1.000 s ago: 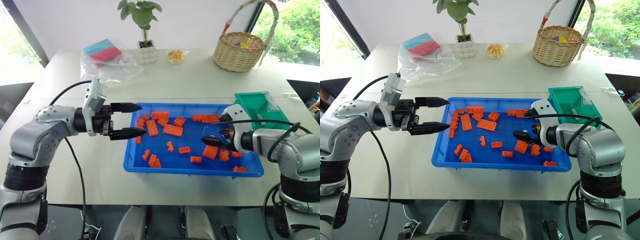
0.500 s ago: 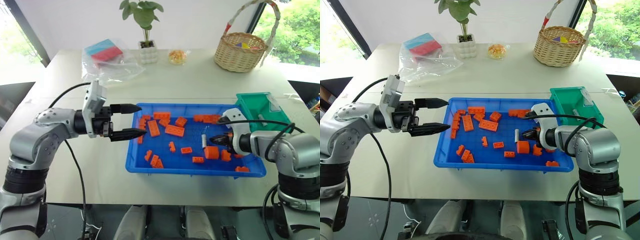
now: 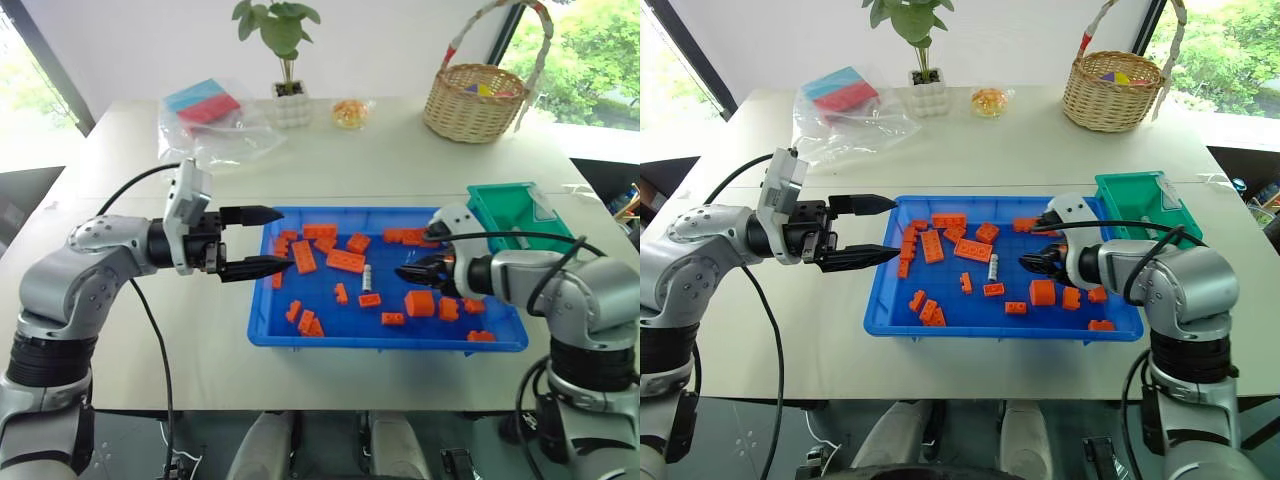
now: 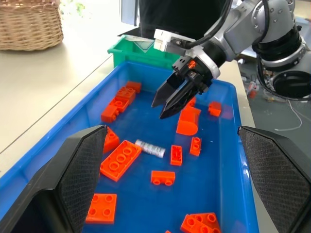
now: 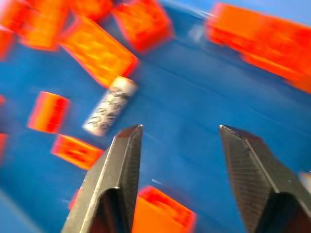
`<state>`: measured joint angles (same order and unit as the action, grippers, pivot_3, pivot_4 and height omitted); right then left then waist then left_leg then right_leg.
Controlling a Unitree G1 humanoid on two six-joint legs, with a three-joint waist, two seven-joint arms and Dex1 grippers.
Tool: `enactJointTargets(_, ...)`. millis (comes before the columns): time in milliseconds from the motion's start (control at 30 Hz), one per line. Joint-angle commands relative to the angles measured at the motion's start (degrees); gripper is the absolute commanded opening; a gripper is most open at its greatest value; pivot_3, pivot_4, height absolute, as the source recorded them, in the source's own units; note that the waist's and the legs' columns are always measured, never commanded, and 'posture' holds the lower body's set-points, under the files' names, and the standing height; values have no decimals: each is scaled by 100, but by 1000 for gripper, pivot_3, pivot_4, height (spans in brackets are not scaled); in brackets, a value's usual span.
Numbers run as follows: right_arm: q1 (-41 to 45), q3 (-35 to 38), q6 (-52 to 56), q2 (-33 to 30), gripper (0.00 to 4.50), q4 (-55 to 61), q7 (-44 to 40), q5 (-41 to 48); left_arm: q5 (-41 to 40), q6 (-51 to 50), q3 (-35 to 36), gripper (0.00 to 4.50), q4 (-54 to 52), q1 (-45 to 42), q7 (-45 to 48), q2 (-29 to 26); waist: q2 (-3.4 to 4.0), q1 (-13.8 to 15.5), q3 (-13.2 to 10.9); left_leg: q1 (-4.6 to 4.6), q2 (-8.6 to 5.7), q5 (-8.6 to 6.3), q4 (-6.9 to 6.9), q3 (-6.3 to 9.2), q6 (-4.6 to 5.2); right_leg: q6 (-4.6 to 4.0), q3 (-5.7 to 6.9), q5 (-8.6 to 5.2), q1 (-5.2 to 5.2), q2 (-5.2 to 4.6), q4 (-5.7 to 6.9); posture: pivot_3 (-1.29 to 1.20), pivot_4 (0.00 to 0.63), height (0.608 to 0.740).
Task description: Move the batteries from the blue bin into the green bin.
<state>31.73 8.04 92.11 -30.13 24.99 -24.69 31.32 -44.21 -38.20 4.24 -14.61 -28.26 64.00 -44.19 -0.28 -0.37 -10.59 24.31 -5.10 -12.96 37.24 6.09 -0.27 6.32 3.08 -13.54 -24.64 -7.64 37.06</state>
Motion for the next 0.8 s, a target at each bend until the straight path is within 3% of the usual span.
enactJointTargets(33, 178, -10, 39, 326, 2240, 18, 299, 325, 3, 121, 155, 4500, -50, -4, 45, -20, 0, -28, 0, 0, -1, 0, 0, 0, 0, 0, 0, 0, 0, -1, 0, 0, 150, 702)
enactJointTargets(333, 420, -619, 39, 758, 2240, -467, 669, 389, -57, 54, 254, 4500, -118, 33, 48, -155, 1, -43, 0, -1, -1, 0, 0, 1, 0, 0, 0, 0, -1, 1, 4, 0, 150, 702)
enactJointTargets(800, 488, -1058, -193, 793, 2240, -890, 662, 14, -149, -78, 431, 4500, -301, 145, -173, -180, 1, -54, 0, -4, -2, 0, -1, 2, 0, 0, 0, 0, -1, 2, 5, 0, 150, 702)
